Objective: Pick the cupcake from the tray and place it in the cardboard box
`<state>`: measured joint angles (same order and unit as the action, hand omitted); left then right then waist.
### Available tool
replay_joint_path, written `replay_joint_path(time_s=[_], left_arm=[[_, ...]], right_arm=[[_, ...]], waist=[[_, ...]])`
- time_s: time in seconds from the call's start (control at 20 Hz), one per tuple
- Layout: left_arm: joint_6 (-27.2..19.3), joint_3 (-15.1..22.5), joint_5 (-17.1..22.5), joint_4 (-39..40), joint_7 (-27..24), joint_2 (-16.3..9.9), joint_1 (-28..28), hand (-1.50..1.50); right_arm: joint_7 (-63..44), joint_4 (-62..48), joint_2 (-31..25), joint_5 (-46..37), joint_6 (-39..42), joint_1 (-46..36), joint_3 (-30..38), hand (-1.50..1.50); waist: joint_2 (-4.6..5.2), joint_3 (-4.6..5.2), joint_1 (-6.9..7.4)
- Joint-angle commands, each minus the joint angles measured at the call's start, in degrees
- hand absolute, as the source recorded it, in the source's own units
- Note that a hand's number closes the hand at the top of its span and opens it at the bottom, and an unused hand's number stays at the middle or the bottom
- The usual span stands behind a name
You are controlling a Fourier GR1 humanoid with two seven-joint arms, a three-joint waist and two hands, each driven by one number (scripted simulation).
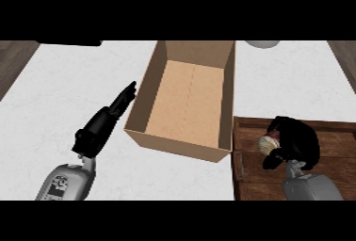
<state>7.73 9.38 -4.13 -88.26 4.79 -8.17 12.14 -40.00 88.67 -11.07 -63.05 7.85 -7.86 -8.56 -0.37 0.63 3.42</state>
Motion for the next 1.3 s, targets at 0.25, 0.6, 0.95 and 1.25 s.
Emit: replay_joint_path(time_s=[0.25,0.6,0.95,1.25], left_arm=[[2.56,2.68,0.28,0.09,-0.52,1.01,2.41,0.00],[2.24,-0.33,0.64,0.73,-0.35,-0.15,1.24,0.00],[0.92,-2.67,0.31,0.08,-0.46,-0.86,0.31,0.00],[0.99,-2.79,0.01,0.61,-0.22,-0.37,0.78,0.00]], right_arm=[[38.72,8.58,-4.76,4.61,5.97,-10.98,-25.80,1.50],[64.71,21.63,-16.03,17.62,5.94,-12.29,-24.87,1.50],[88.75,22.41,-26.69,39.94,12.68,-13.11,-10.36,1.50],[100.57,5.38,-35.79,55.18,22.95,-18.31,2.25,1.50]], waist=[[0.88,-0.99,9.02],[1.12,-1.04,2.48],[1.25,-0.95,-2.36],[1.37,-0.73,-2.31]])
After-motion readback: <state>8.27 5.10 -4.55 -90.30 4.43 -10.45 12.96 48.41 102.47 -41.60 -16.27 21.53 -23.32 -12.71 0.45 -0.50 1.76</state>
